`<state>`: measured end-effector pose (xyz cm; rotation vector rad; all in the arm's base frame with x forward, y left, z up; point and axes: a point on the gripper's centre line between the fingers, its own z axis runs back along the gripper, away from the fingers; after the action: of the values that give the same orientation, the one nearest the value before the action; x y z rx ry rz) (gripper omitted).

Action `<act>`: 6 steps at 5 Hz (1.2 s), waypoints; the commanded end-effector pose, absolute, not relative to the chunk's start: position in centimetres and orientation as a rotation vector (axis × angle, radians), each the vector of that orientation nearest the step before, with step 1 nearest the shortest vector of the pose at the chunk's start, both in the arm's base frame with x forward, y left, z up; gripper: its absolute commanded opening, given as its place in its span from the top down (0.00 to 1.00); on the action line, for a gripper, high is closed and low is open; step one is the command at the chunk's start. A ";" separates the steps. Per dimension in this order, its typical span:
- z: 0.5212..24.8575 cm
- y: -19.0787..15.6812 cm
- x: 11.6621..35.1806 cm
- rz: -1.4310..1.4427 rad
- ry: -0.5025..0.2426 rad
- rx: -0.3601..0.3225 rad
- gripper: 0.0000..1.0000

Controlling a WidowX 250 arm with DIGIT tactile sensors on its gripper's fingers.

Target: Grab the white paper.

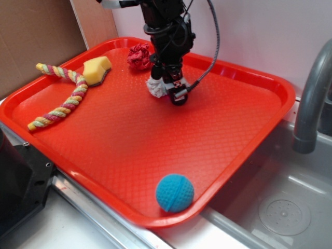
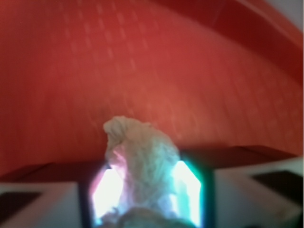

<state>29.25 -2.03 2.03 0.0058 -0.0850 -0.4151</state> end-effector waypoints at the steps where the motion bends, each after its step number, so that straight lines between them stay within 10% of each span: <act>1: 6.1 -0.3 27.8 -0.345 -0.164 -0.003 1.00; 5: 24.2 1.4 20.4 0.069 -0.220 -0.081 1.00; 6: 25.1 0.5 19.3 0.048 -0.209 -0.092 1.00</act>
<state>19.19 1.03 23.98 -0.0939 -0.1590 0.0504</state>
